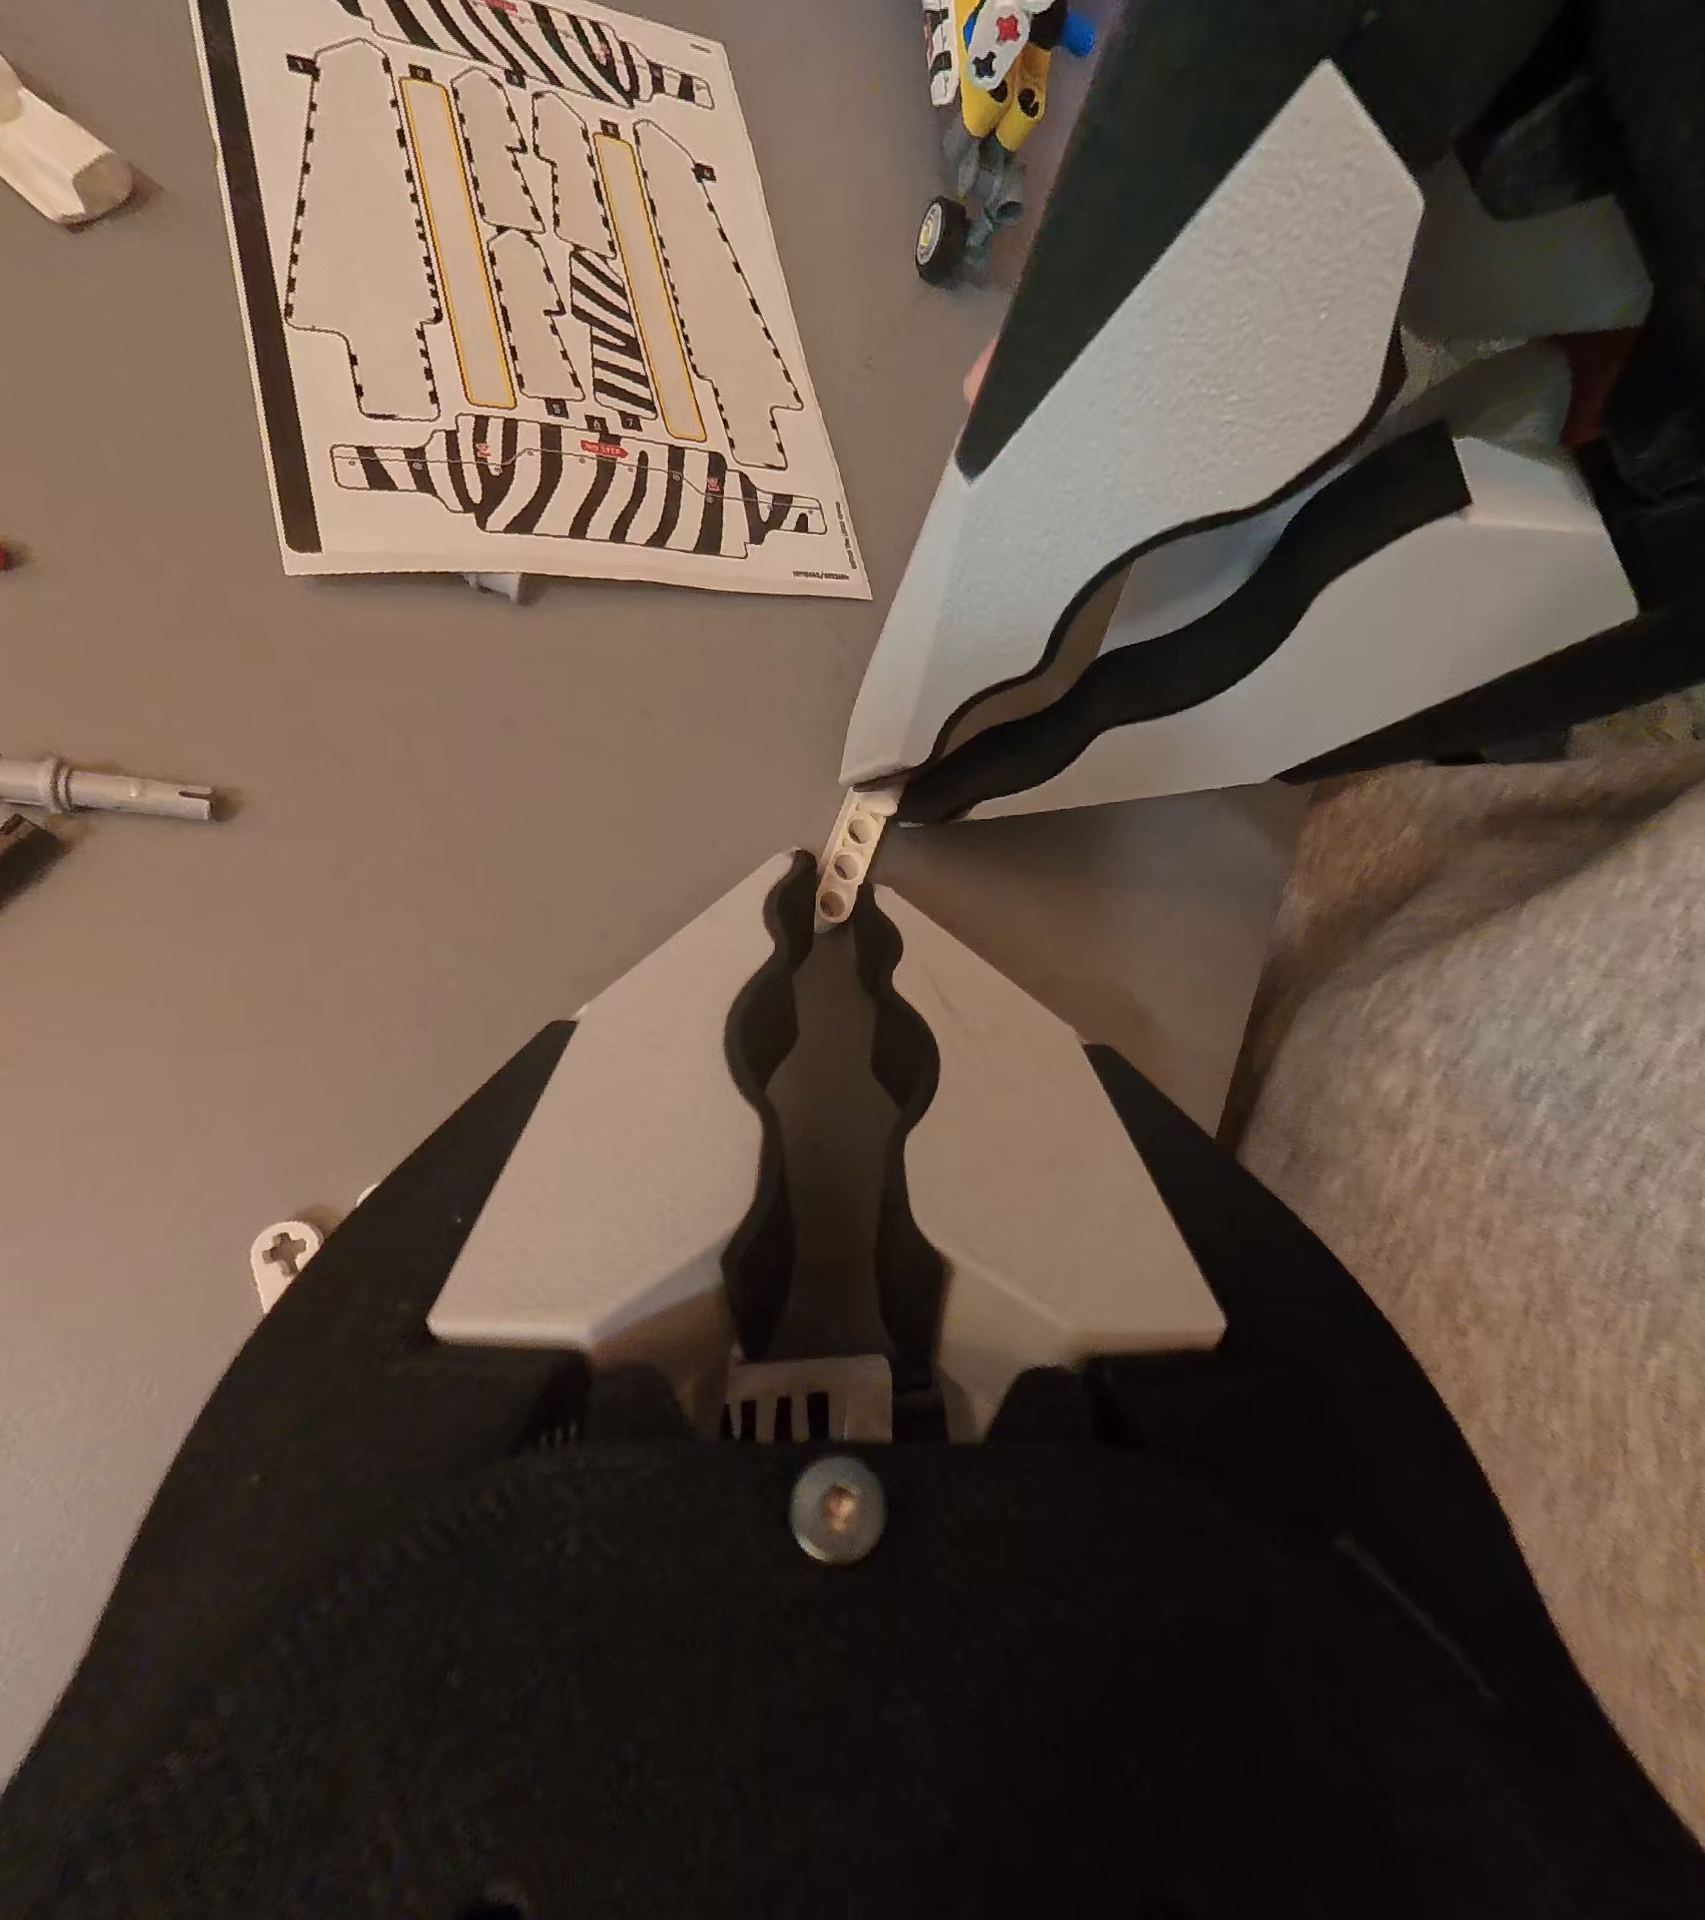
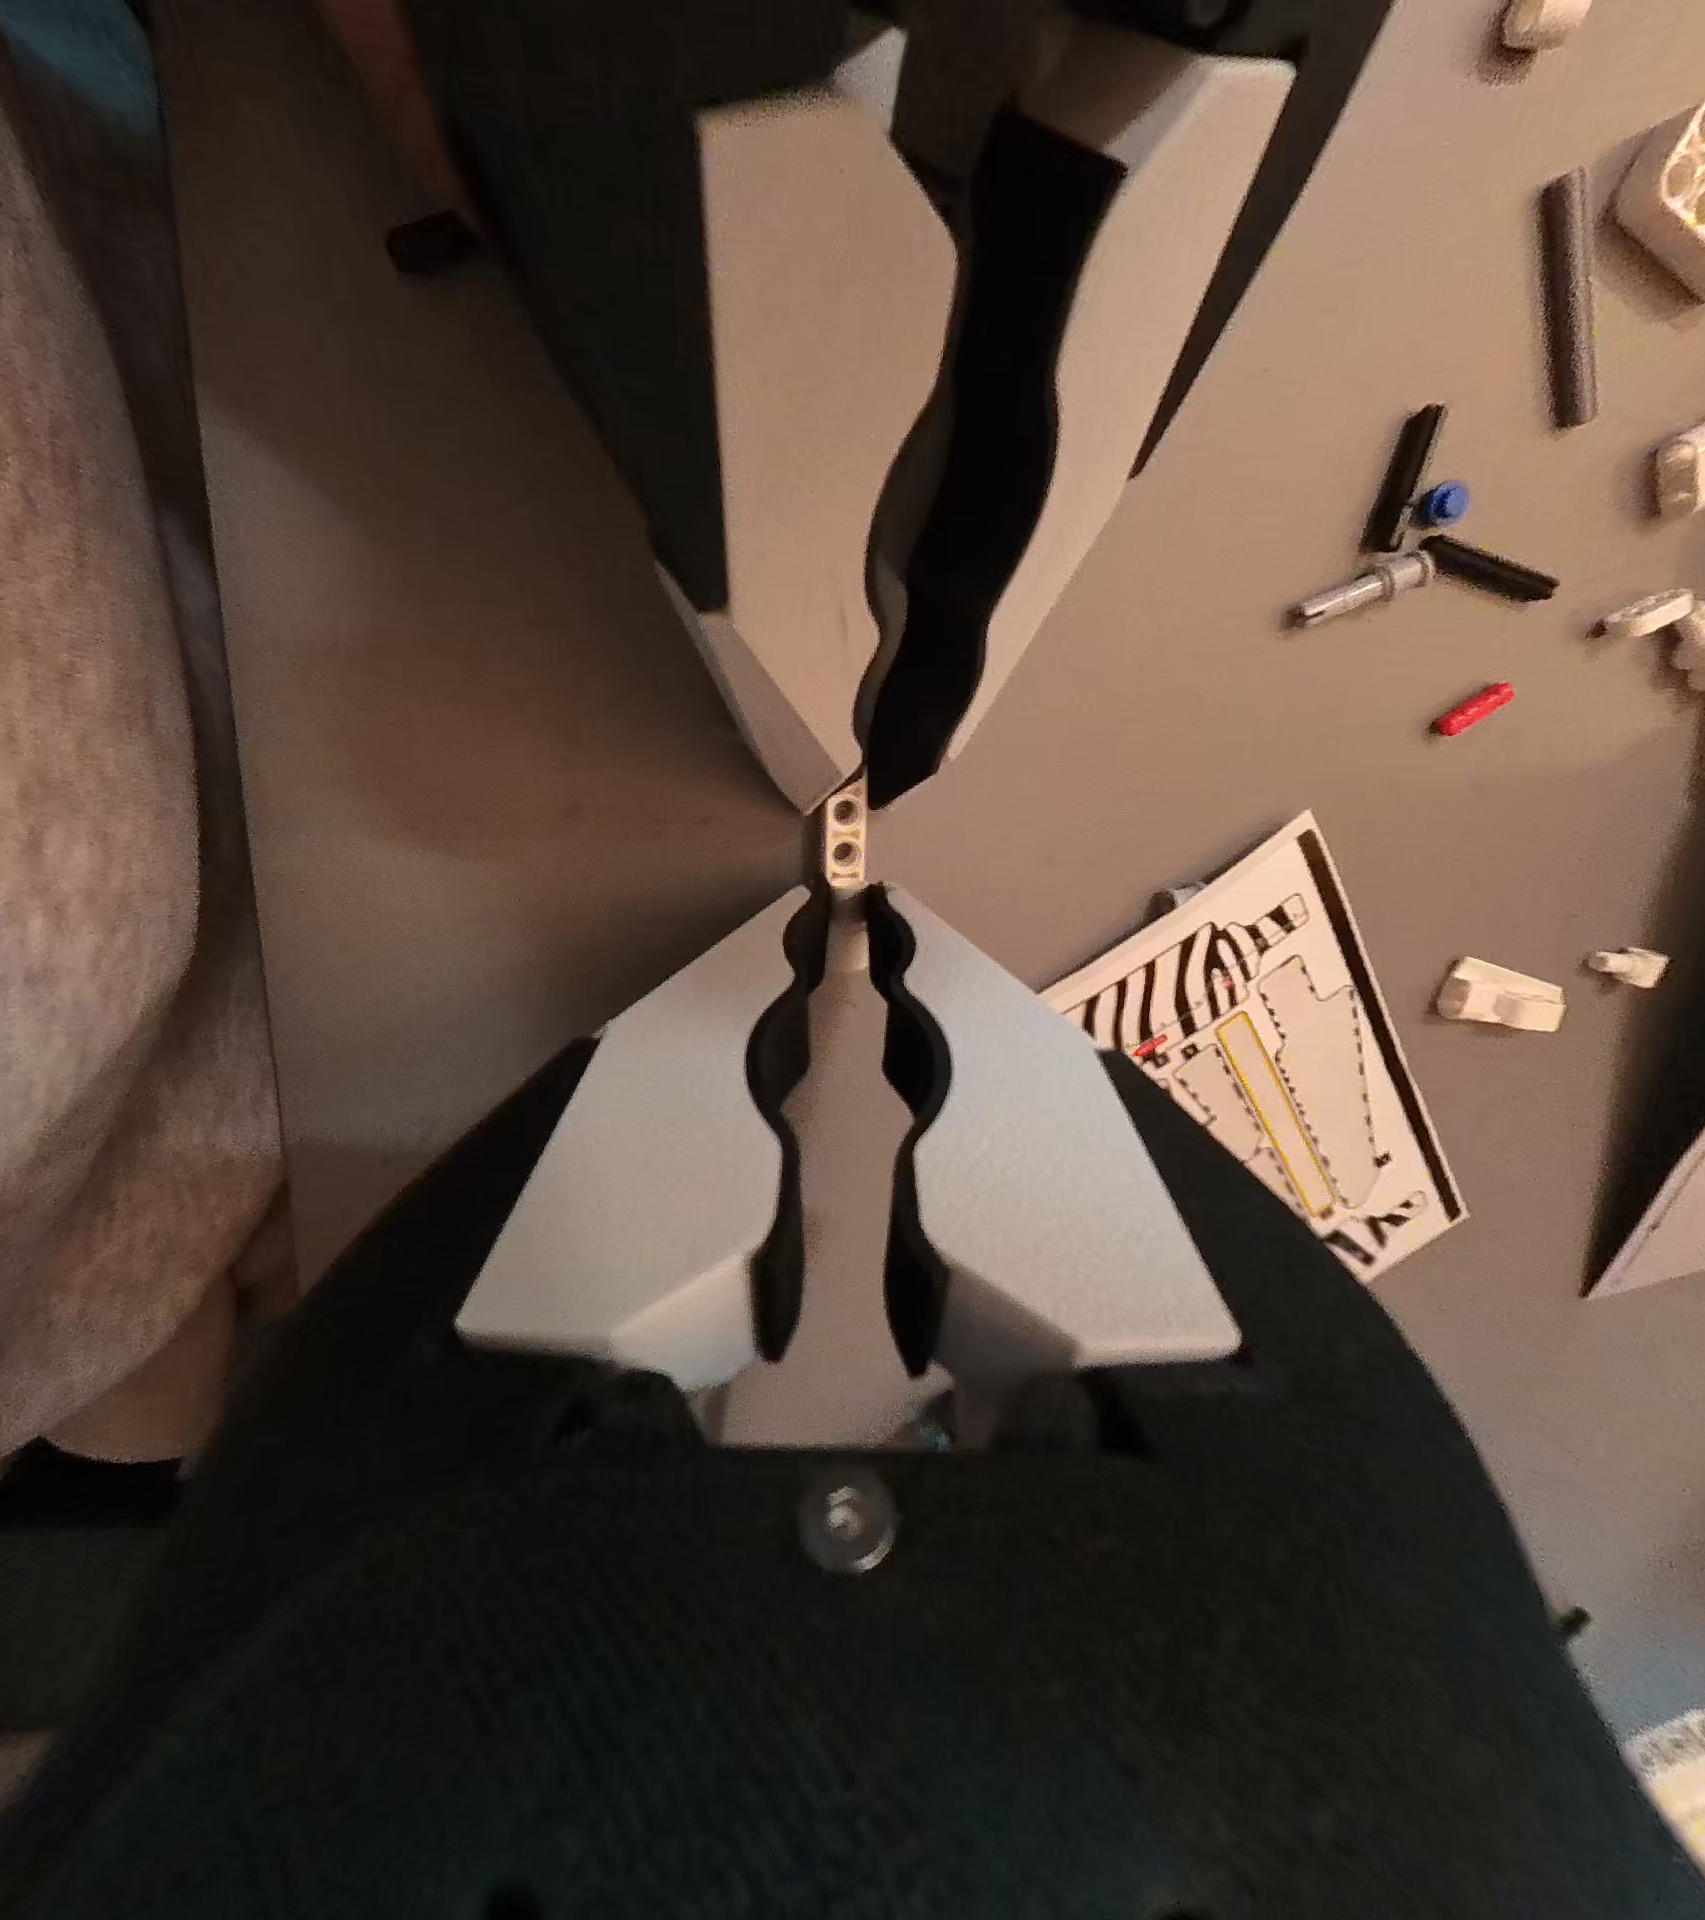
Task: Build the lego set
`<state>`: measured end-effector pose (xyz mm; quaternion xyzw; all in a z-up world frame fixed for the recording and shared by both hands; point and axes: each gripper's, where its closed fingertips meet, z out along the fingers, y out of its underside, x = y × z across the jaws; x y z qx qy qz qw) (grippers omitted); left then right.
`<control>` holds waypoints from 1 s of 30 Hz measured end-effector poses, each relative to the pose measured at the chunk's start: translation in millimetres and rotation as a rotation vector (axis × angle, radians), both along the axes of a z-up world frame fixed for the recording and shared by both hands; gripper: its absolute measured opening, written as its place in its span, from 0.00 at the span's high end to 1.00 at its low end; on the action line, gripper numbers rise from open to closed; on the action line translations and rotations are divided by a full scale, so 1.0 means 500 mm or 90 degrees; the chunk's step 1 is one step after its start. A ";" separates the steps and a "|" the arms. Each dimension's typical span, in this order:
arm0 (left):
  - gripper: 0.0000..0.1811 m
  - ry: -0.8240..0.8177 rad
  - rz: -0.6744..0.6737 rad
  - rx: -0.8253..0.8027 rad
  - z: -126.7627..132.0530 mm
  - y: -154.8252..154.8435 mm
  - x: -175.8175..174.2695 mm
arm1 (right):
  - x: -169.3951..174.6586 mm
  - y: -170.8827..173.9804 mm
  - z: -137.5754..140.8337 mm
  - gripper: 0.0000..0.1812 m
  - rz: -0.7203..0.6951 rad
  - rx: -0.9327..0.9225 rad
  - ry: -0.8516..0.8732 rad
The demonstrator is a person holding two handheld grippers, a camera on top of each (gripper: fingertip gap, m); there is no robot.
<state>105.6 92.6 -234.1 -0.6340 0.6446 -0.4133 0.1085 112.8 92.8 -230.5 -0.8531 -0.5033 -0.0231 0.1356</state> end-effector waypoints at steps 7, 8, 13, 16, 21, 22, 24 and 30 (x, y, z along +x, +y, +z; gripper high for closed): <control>0.97 0.000 0.001 0.001 0.000 0.000 0.000 | 0.006 -0.004 -0.004 0.94 -0.038 -0.026 0.035; 0.96 -0.001 0.001 0.002 0.000 0.001 0.000 | 0.006 -0.001 0.001 0.95 -0.036 -0.017 0.043; 0.97 -0.001 0.001 0.002 0.000 0.001 0.000 | 0.009 -0.011 0.012 0.94 -0.040 -0.034 0.086; 0.97 -0.001 0.001 0.001 0.000 0.000 0.000 | 0.012 -0.011 0.013 0.95 -0.030 -0.033 0.101; 0.97 0.000 0.001 0.001 0.000 0.001 0.000 | 0.012 -0.008 0.011 0.97 -0.014 -0.038 0.121; 0.96 0.000 0.001 0.001 0.000 0.001 0.000 | 0.012 -0.008 0.011 0.97 -0.011 -0.039 0.126; 0.96 0.000 0.001 0.000 0.000 0.001 0.000 | 0.012 -0.008 0.012 0.97 0.003 -0.031 0.129; 0.96 0.001 0.002 -0.003 0.001 0.001 0.000 | 0.012 -0.009 0.011 0.97 0.093 0.041 0.046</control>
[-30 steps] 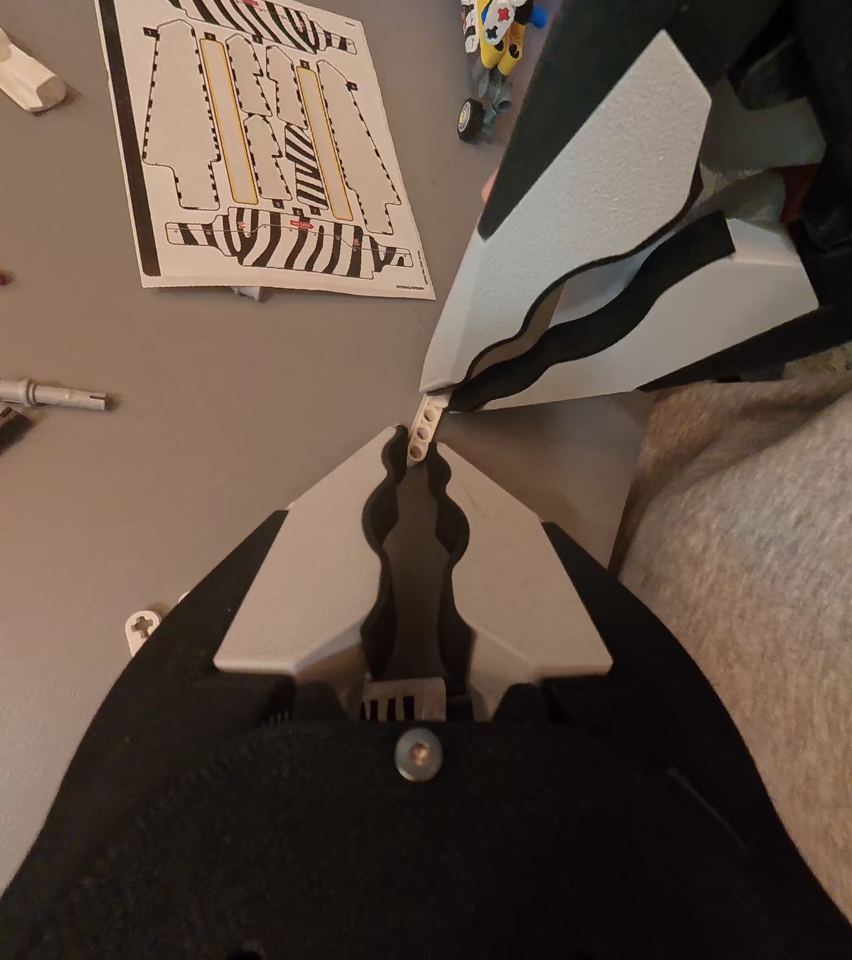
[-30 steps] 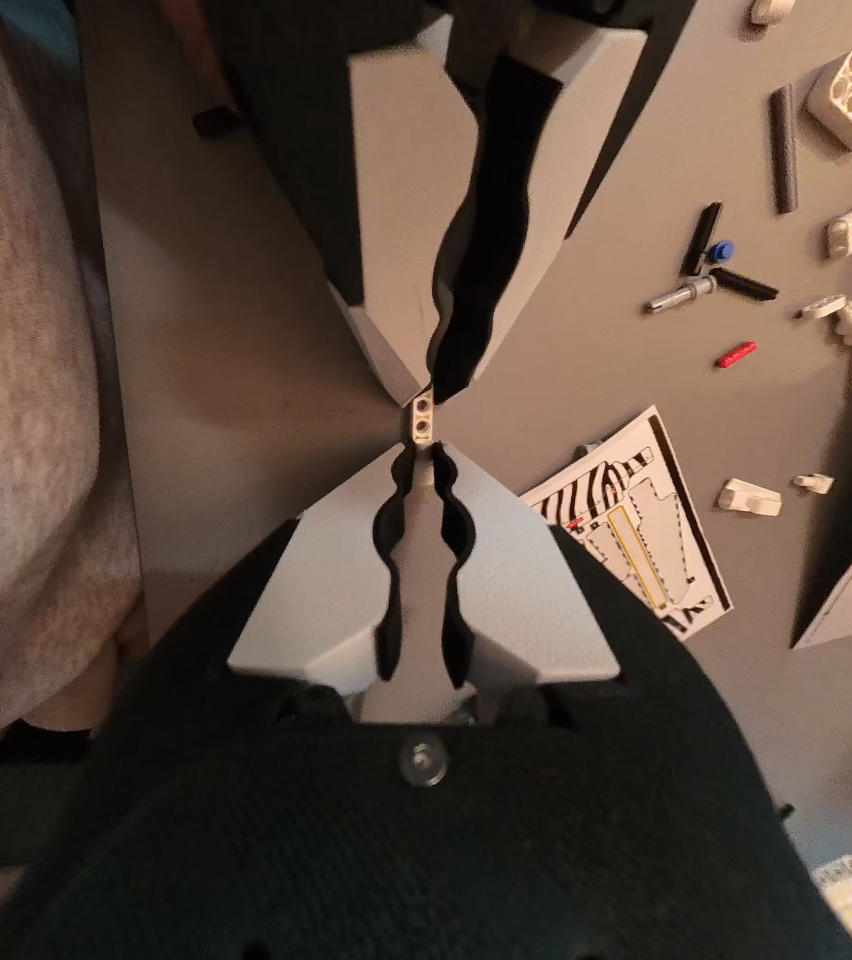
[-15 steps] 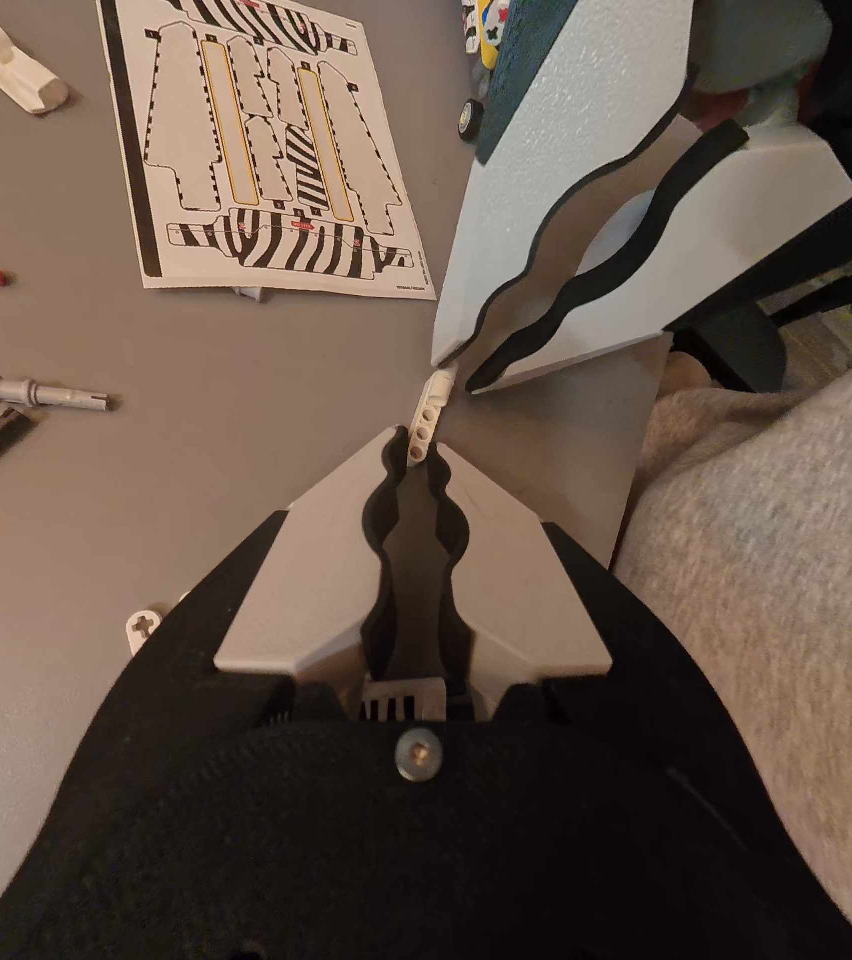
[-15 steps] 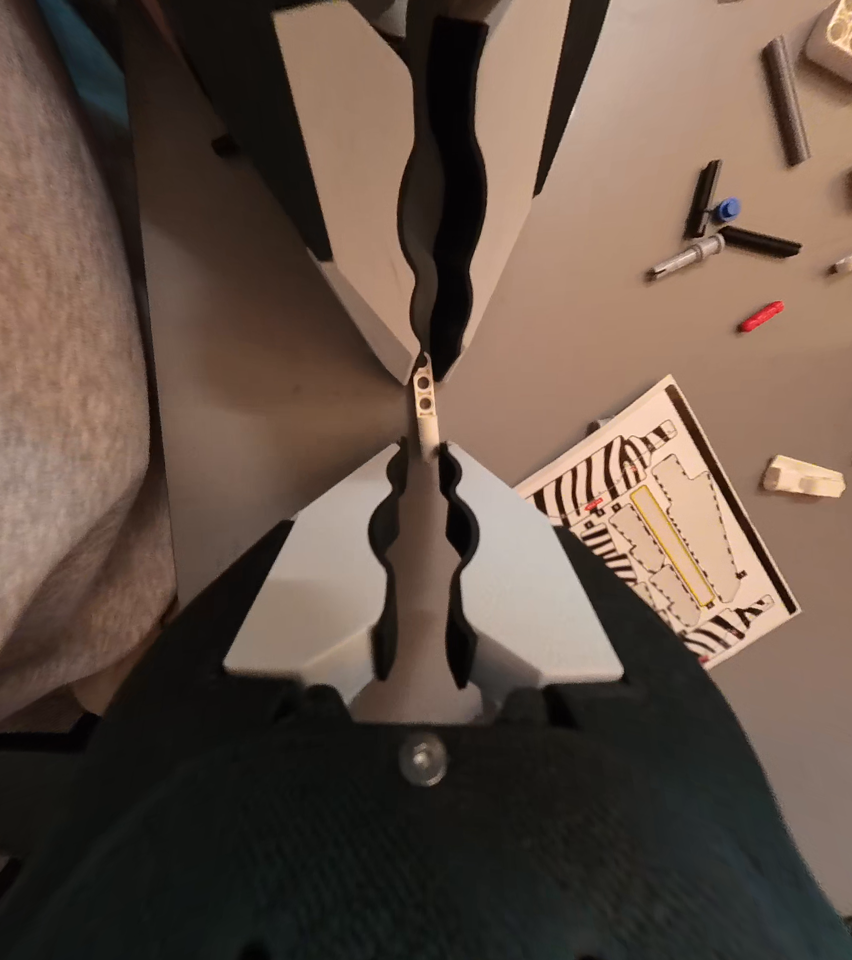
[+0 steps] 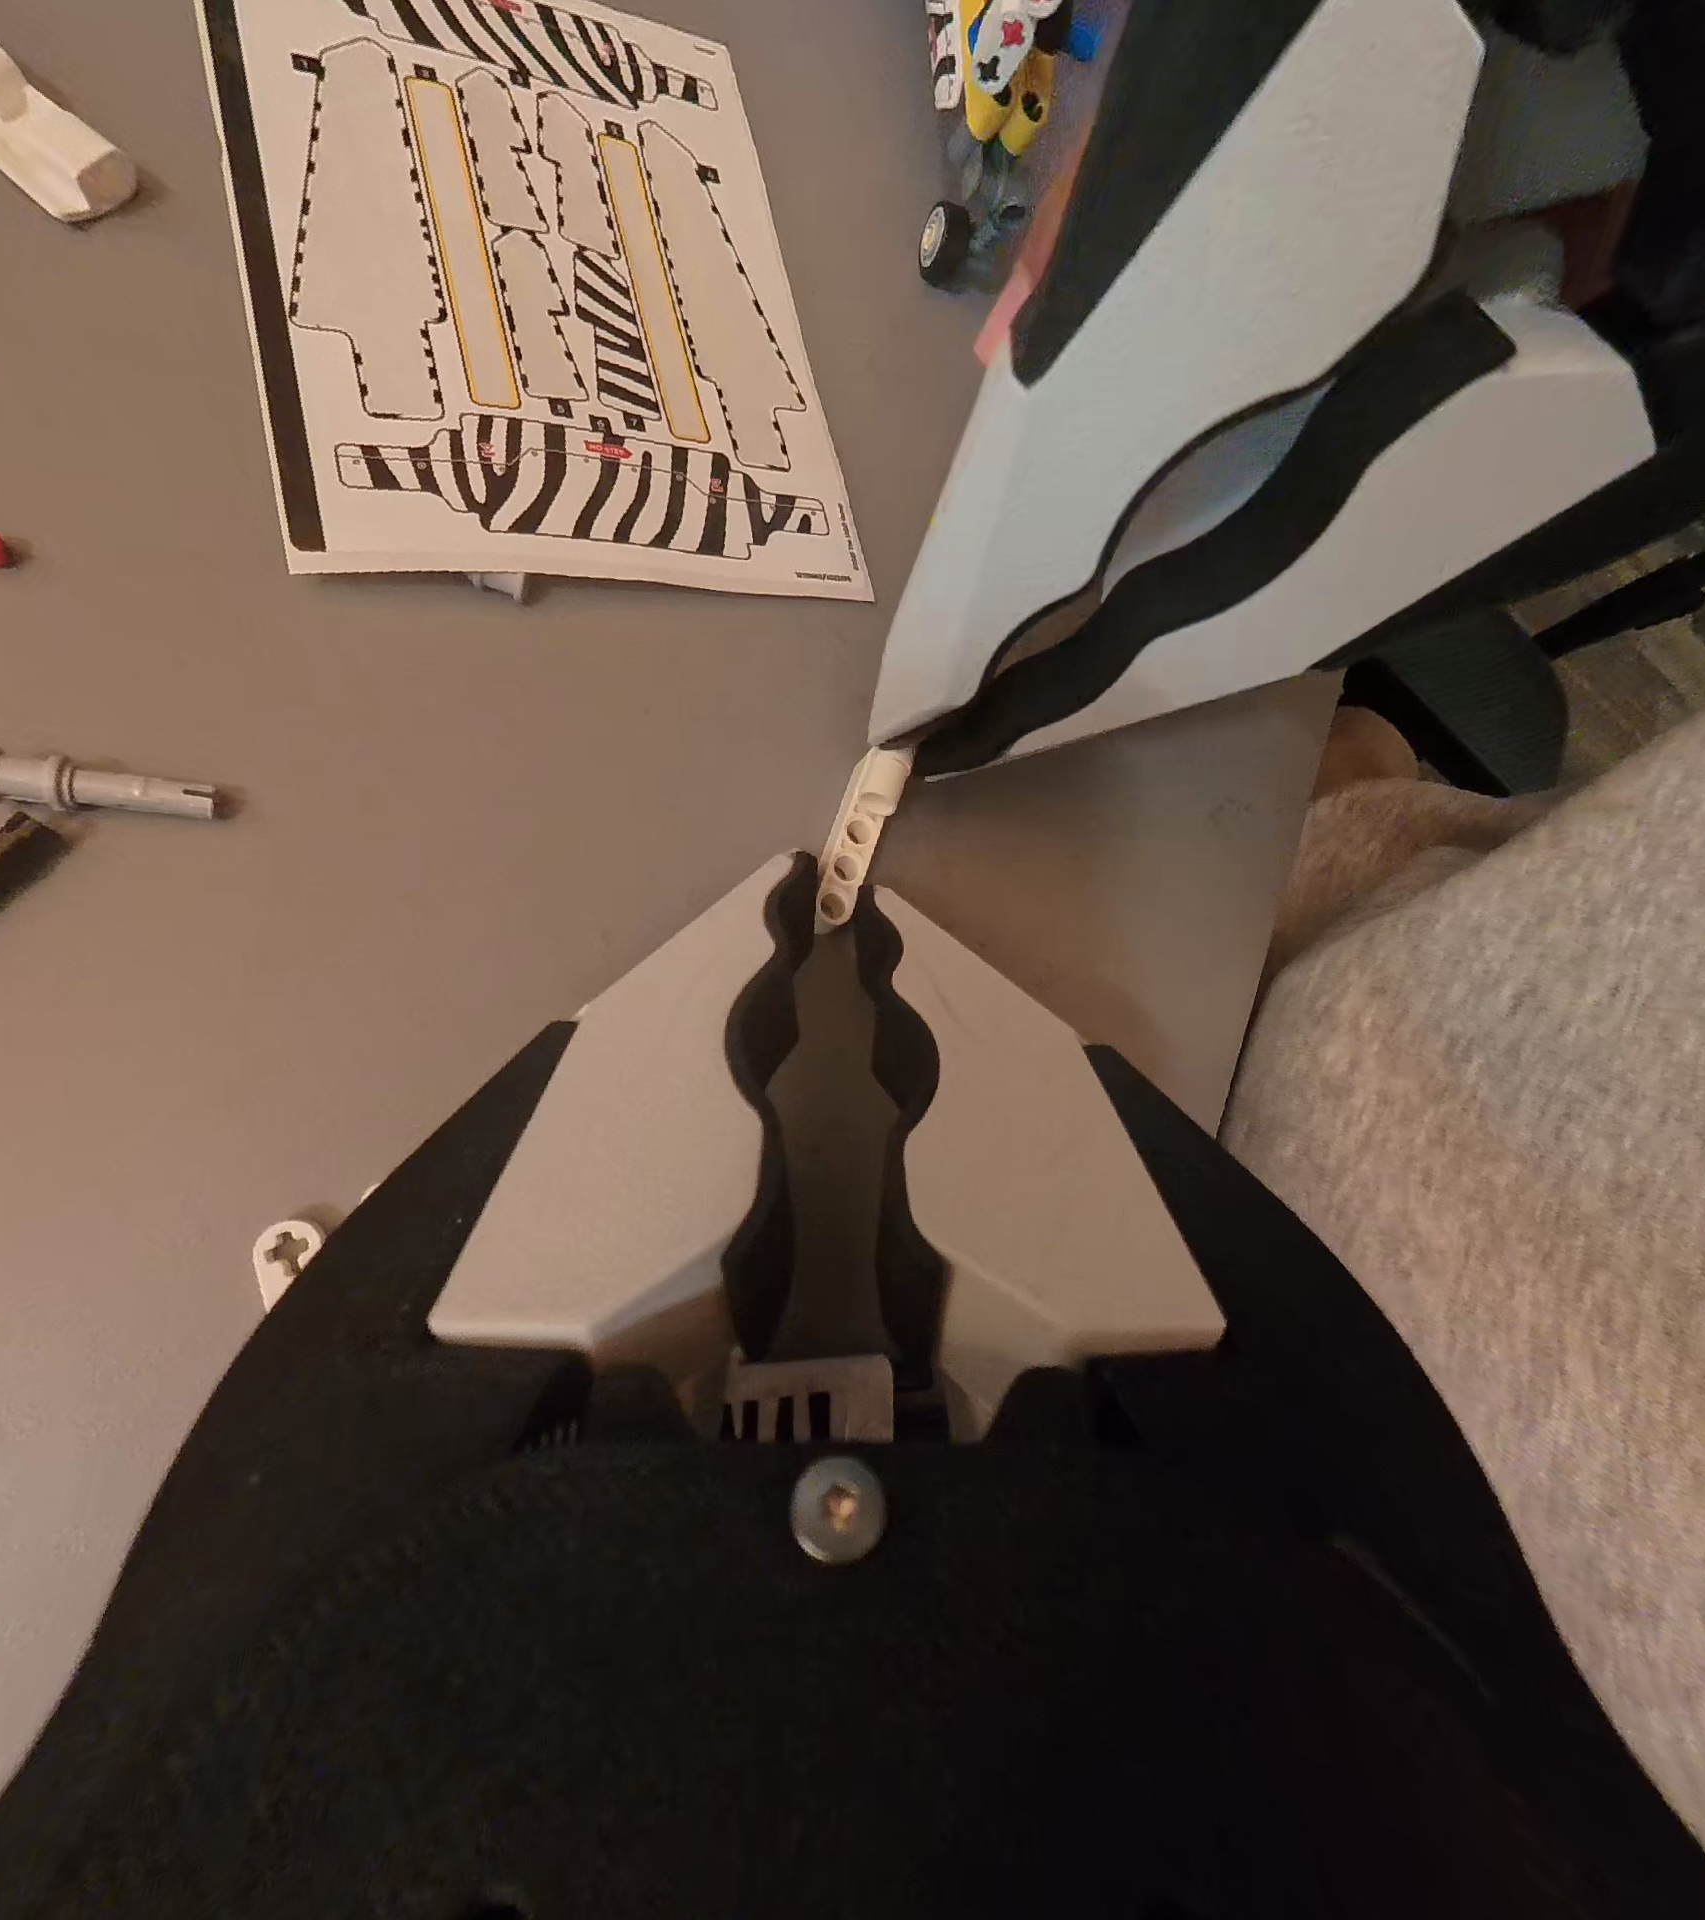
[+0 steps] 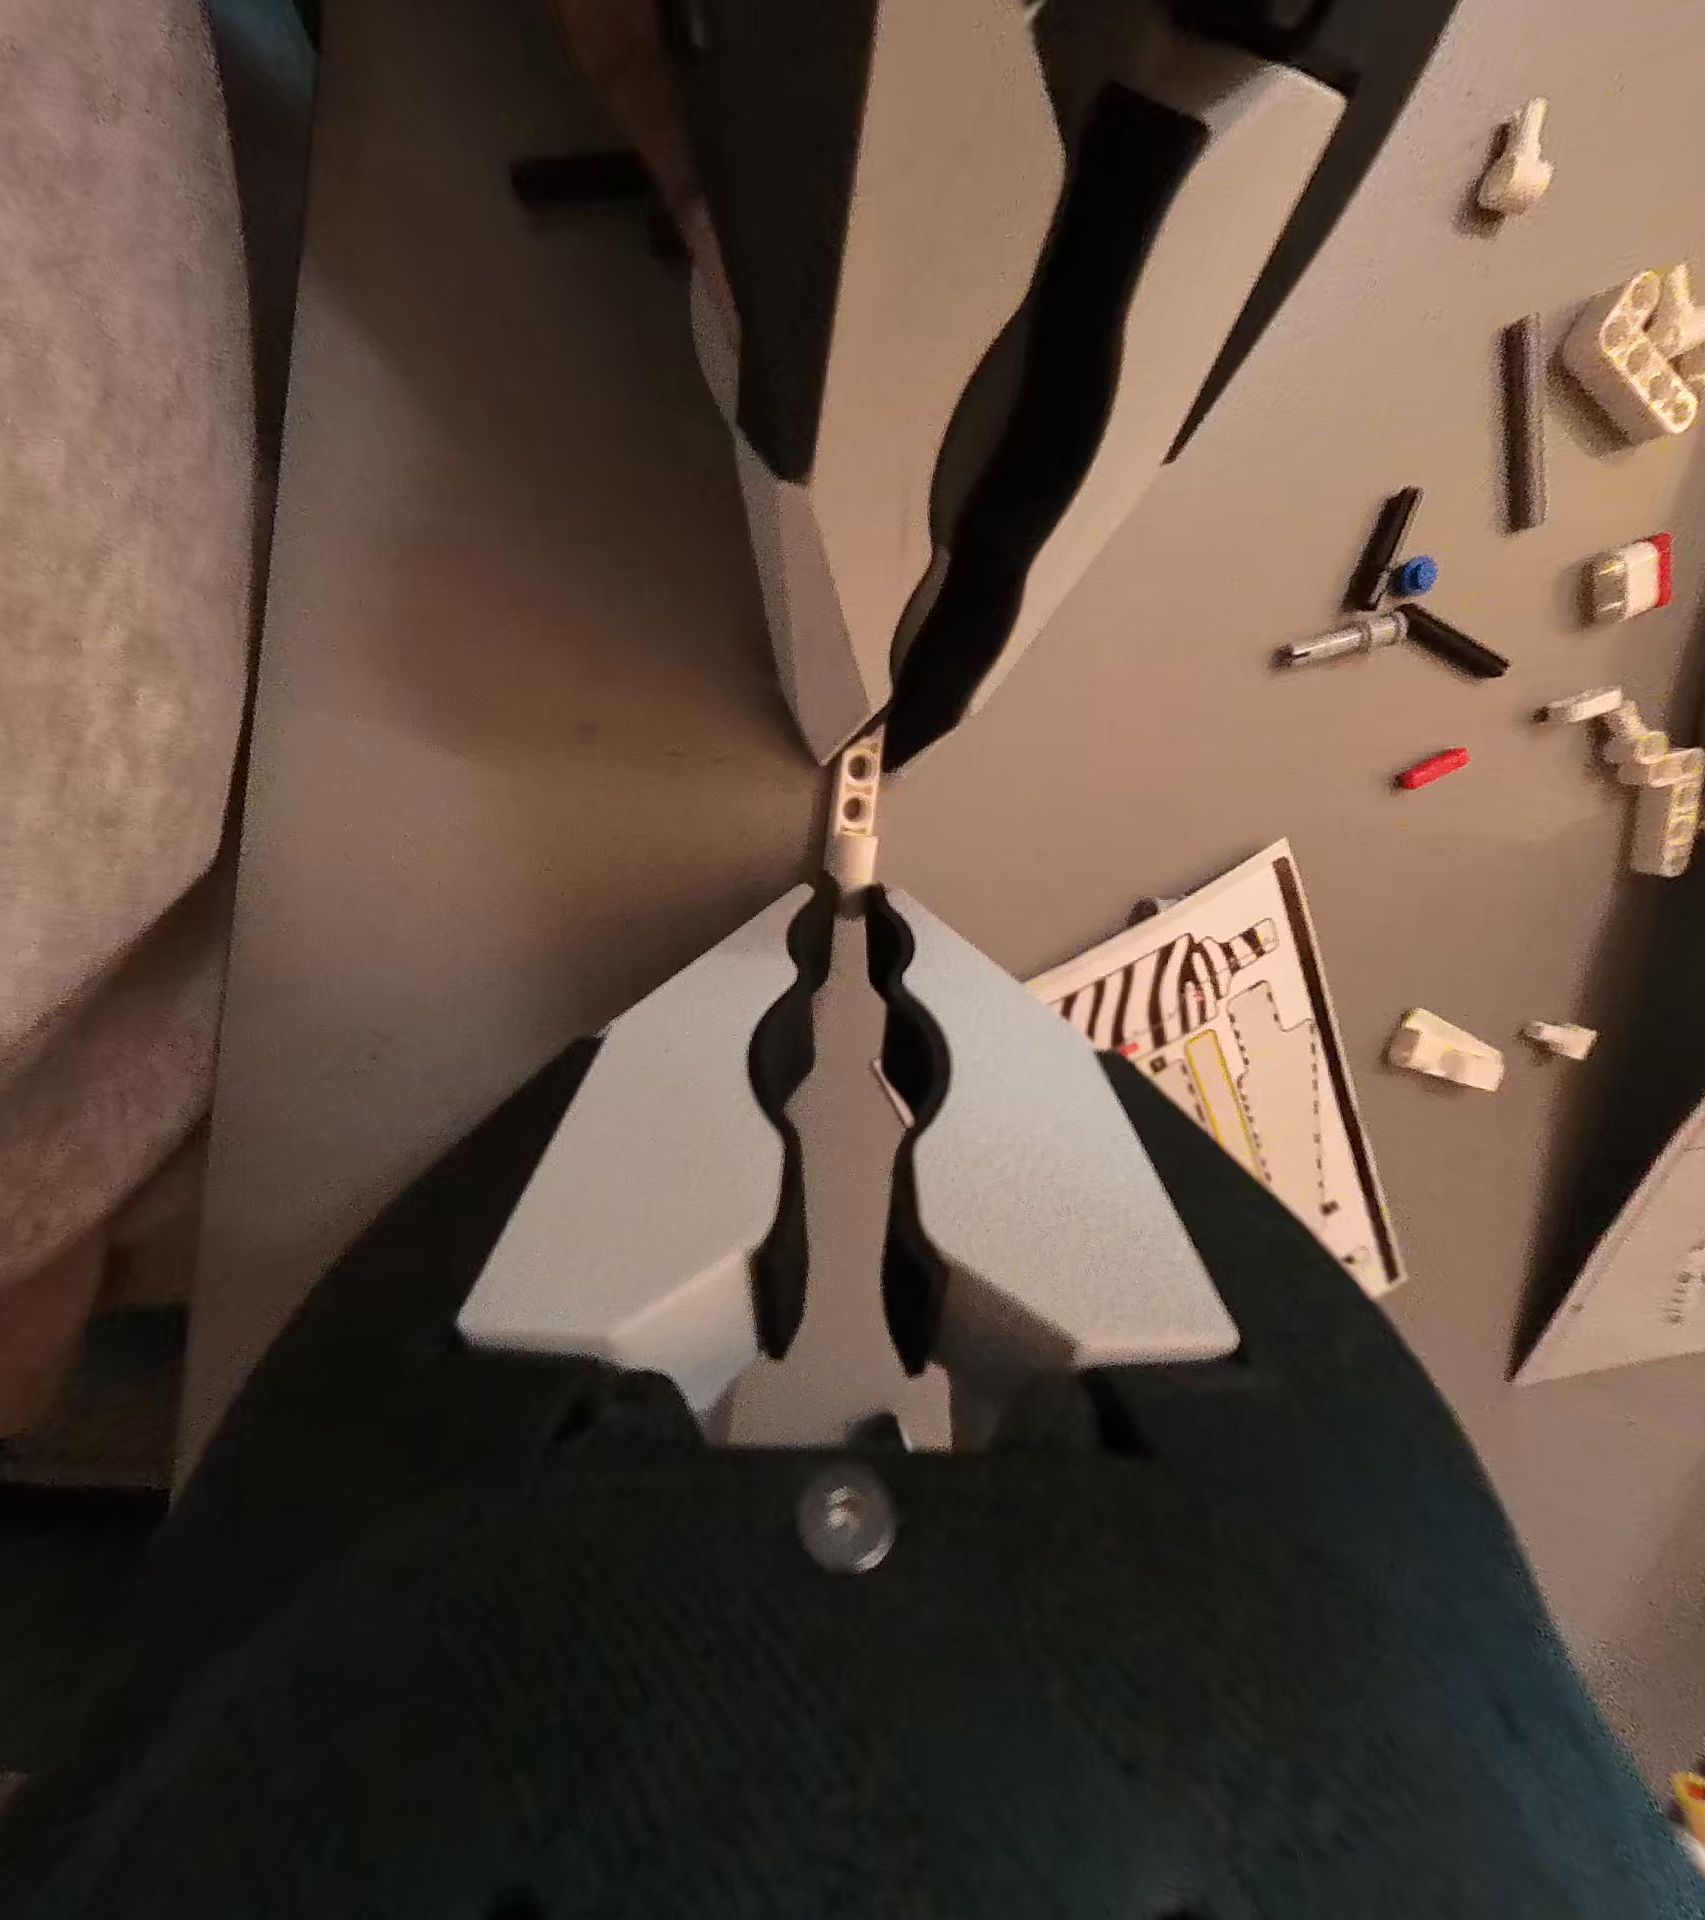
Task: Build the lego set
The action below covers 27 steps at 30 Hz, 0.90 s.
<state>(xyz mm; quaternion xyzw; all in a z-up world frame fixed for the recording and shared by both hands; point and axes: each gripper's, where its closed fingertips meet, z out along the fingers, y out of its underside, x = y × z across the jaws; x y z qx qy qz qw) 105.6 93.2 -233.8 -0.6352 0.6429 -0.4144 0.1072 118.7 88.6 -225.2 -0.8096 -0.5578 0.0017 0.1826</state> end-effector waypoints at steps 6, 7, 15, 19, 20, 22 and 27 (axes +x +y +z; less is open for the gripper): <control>0.97 0.000 0.000 0.001 0.000 0.000 0.000 | -0.001 0.001 -0.002 0.97 -0.087 -0.063 0.054; 0.97 0.000 0.001 0.001 0.000 0.000 0.000 | -0.001 0.001 -0.002 0.97 -0.103 -0.072 0.066; 0.96 0.000 0.000 0.001 0.000 0.000 0.000 | -0.001 0.001 -0.003 0.97 -0.069 -0.060 0.049; 0.97 0.000 0.000 0.001 0.000 0.000 0.000 | -0.001 0.001 -0.003 0.97 -0.062 -0.063 0.071; 0.97 0.000 0.000 0.001 0.000 0.000 0.000 | -0.001 0.001 -0.002 0.97 -0.064 -0.062 0.073; 0.97 0.000 0.000 0.001 0.000 0.000 0.000 | -0.001 0.001 -0.005 0.97 -0.079 -0.069 0.078; 0.97 0.000 0.000 -0.001 0.000 0.000 0.000 | -0.002 -0.001 -0.022 0.97 -0.110 -0.099 0.086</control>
